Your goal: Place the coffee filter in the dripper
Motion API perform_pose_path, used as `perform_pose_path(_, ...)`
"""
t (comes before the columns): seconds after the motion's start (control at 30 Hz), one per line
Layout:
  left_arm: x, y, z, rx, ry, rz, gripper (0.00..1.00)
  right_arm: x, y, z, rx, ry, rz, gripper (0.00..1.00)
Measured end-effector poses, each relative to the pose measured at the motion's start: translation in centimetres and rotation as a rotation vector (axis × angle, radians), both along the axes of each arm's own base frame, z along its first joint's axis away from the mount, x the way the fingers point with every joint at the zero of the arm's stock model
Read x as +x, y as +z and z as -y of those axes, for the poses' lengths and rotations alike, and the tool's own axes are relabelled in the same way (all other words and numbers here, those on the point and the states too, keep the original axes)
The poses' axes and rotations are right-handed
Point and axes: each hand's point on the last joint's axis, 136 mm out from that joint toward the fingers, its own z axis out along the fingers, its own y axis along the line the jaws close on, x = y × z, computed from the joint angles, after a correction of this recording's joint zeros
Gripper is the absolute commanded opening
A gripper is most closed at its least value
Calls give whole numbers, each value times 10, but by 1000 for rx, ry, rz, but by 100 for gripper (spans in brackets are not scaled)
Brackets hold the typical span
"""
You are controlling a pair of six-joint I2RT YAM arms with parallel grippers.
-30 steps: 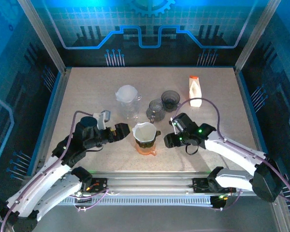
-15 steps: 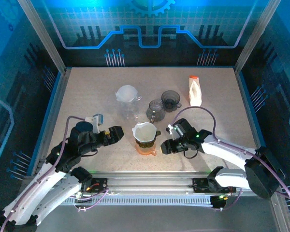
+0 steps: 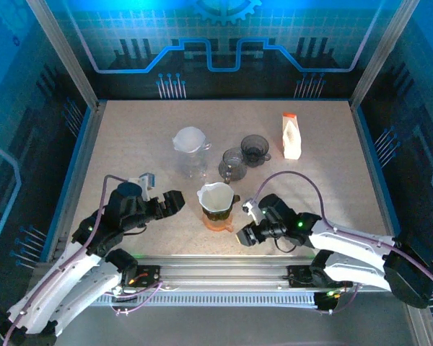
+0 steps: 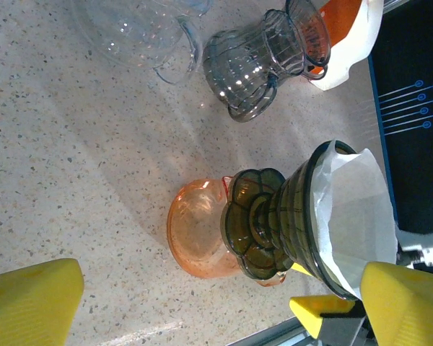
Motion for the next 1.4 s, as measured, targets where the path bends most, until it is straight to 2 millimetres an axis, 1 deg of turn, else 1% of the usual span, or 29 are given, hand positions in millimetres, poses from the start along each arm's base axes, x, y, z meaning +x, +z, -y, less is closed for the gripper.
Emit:
perform_pose_path(0.17, 1, -1, -1, 0, 7, -5, 99, -5, -1, -5, 1, 50, 104, 57)
perform_pose_path(0.4, 2, -2, -2, 0, 17, -10, 99, 4, 4, -11, 37, 50, 197, 54)
perform_pose_path(0.63, 3, -8, -5, 7, 26, -24, 99, 6, -4, -20, 39, 62, 196, 50)
perform_pose_path(0.83, 3, -8, -5, 8, 27, -25, 99, 6, -4, -26, 53, 72, 206, 45)
perform_pose_path(1.1, 3, -8, -6, 8, 33, -25, 99, 7, -12, -27, 32, 79, 203, 38)
perform_pose_path(1.27, 3, -8, -6, 8, 33, -25, 99, 9, -15, -29, 19, 88, 204, 37)
perform_pose_path(1.4, 3, -8, -6, 7, 33, -24, 99, 12, -13, -33, 17, 98, 215, 36)
